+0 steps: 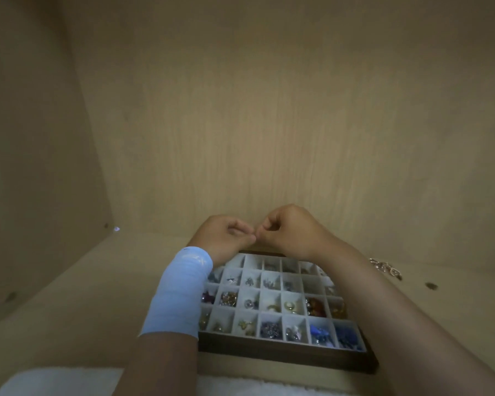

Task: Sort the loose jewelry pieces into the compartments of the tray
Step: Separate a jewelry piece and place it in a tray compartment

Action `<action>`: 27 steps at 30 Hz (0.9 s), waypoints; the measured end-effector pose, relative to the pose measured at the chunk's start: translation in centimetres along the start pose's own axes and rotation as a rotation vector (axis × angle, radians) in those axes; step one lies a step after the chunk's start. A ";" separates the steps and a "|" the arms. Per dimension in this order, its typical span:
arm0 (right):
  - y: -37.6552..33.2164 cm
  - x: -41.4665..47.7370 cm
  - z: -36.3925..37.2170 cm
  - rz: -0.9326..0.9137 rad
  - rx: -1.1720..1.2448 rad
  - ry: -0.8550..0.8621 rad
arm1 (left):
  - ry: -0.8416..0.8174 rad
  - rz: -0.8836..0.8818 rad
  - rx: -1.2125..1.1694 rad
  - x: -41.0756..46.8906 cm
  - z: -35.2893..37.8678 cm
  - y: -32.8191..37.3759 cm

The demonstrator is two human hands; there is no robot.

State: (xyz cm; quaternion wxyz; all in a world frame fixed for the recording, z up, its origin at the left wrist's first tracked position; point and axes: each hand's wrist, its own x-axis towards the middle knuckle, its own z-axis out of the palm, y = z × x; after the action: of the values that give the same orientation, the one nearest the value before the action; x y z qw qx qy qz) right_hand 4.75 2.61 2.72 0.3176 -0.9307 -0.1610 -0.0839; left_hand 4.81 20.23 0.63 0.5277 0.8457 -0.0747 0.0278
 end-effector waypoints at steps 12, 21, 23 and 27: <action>-0.2 0.3 3.0 -0.029 -0.419 -0.159 | -0.040 -0.044 0.334 1.6 -0.2 -1.7; 0.4 -0.2 2.7 -0.011 -0.314 -0.066 | -0.041 -0.011 0.373 1.5 1.2 -1.7; 0.9 -0.8 1.5 0.012 -0.250 -0.063 | -0.026 0.004 0.342 1.2 1.7 -1.3; 2.8 -2.7 -2.9 0.044 -0.134 -0.010 | -0.041 0.094 0.309 0.5 3.6 0.6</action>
State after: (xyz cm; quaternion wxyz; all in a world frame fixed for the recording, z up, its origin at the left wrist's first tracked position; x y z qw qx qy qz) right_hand 3.05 -1.95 2.76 0.2555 -0.9536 -0.1362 -0.0828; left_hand 5.13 16.70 -0.34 0.3876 0.9128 -0.1200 0.0465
